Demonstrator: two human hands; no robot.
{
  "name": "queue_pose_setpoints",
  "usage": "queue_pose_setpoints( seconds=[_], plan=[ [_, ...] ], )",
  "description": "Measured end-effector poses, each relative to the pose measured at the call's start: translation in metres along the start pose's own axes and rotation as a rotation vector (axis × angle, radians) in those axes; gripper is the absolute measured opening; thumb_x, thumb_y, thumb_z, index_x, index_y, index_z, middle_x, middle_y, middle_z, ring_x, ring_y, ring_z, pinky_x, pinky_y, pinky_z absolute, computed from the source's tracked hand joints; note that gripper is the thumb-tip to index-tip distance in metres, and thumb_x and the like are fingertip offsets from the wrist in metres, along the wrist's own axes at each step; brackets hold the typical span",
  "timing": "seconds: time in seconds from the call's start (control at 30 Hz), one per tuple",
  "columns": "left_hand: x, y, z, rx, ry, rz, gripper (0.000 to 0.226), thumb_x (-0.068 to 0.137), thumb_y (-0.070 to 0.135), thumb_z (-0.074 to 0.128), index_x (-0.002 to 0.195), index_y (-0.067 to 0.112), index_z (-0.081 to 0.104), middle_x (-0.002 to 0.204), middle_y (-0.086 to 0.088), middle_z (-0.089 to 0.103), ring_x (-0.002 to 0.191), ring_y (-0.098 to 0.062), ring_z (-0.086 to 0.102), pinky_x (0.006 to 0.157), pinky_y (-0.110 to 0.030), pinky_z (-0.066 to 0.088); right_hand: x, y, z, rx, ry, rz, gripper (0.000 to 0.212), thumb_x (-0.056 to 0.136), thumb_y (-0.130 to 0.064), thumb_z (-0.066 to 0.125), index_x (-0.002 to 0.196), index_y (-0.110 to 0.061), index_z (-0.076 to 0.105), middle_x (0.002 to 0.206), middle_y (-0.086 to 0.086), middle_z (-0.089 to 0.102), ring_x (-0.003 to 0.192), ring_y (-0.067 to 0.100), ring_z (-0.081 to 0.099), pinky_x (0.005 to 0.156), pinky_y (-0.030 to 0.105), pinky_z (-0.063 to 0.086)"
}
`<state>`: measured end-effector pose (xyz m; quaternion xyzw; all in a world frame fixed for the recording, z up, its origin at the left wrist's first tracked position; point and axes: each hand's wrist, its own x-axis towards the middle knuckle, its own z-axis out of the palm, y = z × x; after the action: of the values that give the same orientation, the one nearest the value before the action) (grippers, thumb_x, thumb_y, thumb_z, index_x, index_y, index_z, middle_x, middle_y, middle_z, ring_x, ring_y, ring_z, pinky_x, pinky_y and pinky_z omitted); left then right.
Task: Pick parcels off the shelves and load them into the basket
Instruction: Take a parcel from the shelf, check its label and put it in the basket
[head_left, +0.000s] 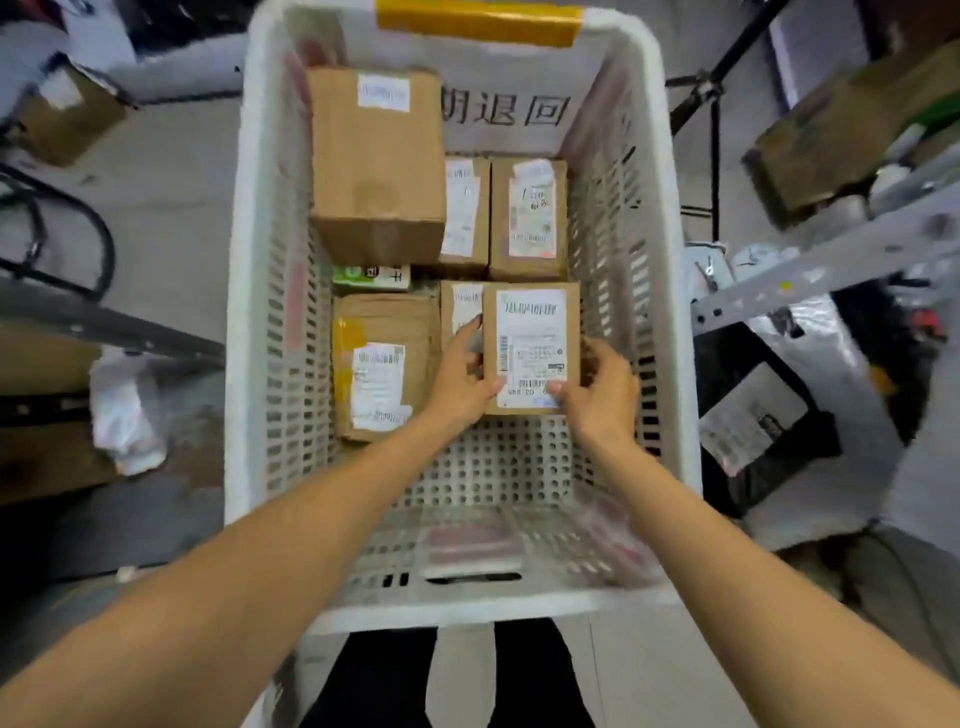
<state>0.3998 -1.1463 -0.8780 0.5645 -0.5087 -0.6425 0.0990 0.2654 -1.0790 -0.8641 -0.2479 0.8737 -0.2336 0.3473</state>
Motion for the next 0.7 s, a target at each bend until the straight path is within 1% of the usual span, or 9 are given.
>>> queue_pose_setpoints(
  seconds=[0.1,0.17,0.23,0.3,0.33,0.4,0.53,0.63,0.7],
  plan=[
    [0.033,-0.014,0.021,-0.022,-0.039,-0.034,0.076,0.086,-0.009,0.06,0.149,0.017,0.026,0.137,-0.012,0.051,0.121,-0.025,0.054,0.087,-0.021,0.048,0.02,0.01,0.003,-0.105,0.028,-0.047,0.058,0.084,-0.002,0.066,0.137,-0.016,0.046,0.123,0.011,0.062,0.11,0.027,0.06,0.092,0.034,0.05],
    [0.054,-0.024,0.037,-0.013,-0.05,-0.049,0.075,0.086,-0.007,0.061,0.149,0.017,0.027,0.137,-0.01,0.053,0.122,-0.024,0.054,0.098,-0.031,0.047,0.028,0.018,0.009,-0.269,-0.003,-0.172,0.072,0.087,-0.001,0.059,0.149,-0.018,0.026,0.132,0.015,0.053,0.114,0.032,0.055,0.094,0.043,0.049],
    [0.069,-0.028,0.05,0.006,-0.049,-0.041,0.072,0.087,-0.006,0.06,0.148,0.016,0.028,0.137,-0.008,0.053,0.124,-0.022,0.053,0.103,-0.035,0.044,0.032,0.025,0.016,-0.431,-0.098,-0.246,0.083,0.09,-0.004,0.055,0.155,-0.018,0.005,0.152,0.021,0.025,0.133,0.038,0.035,0.106,0.051,0.038],
    [0.082,-0.03,0.056,0.042,-0.04,-0.035,0.071,0.088,-0.004,0.06,0.148,0.016,0.029,0.137,-0.008,0.054,0.124,-0.02,0.053,0.104,-0.035,0.044,0.041,0.032,0.024,-0.584,-0.18,-0.237,0.083,0.094,-0.006,0.05,0.154,-0.018,-0.005,0.159,0.02,-0.006,0.144,0.037,0.009,0.113,0.05,0.03],
    [0.088,-0.031,0.056,0.059,-0.033,-0.027,0.071,0.087,-0.003,0.061,0.148,0.016,0.029,0.136,-0.007,0.055,0.123,-0.02,0.054,0.104,-0.036,0.044,0.044,0.033,0.028,-0.665,-0.209,-0.223,0.084,0.093,-0.002,0.049,0.154,-0.018,-0.006,0.158,0.02,-0.015,0.145,0.037,0.002,0.113,0.048,0.03],
    [0.099,-0.035,0.057,0.139,-0.032,-0.011,0.074,0.086,0.002,0.065,0.148,0.016,0.029,0.133,-0.007,0.057,0.119,-0.02,0.057,0.103,-0.037,0.045,0.055,0.038,0.037,-0.771,-0.239,-0.222,0.084,0.092,0.003,0.05,0.154,-0.016,-0.003,0.157,0.021,-0.019,0.145,0.042,-0.002,0.111,0.046,0.033],
    [0.117,-0.043,0.063,0.301,-0.01,0.052,0.072,0.08,0.012,0.071,0.143,0.017,0.036,0.127,-0.009,0.05,0.117,-0.021,0.05,0.106,-0.04,0.041,0.077,0.046,0.058,-0.834,-0.228,-0.224,0.077,0.096,-0.006,0.048,0.154,-0.016,-0.001,0.158,0.02,-0.012,0.14,0.048,0.009,0.107,0.046,0.034],
    [0.12,-0.044,0.059,0.617,0.09,0.125,0.07,0.082,0.02,0.072,0.142,0.016,0.035,0.128,-0.011,0.04,0.122,-0.025,0.038,0.103,-0.037,0.037,0.086,0.051,0.071,-0.9,-0.238,-0.238,0.078,0.097,-0.016,0.048,0.154,-0.013,-0.006,0.158,0.023,-0.01,0.144,0.044,-0.001,0.118,0.044,0.018],
    [0.118,-0.044,0.052,0.69,0.082,0.159,0.069,0.083,0.023,0.071,0.142,0.014,0.036,0.131,-0.012,0.04,0.125,-0.027,0.037,0.101,-0.037,0.038,0.092,0.052,0.077,-0.888,-0.298,-0.223,0.081,0.097,-0.016,0.049,0.154,-0.016,-0.009,0.158,0.022,-0.015,0.147,0.037,-0.009,0.119,0.041,0.015]
  ],
)
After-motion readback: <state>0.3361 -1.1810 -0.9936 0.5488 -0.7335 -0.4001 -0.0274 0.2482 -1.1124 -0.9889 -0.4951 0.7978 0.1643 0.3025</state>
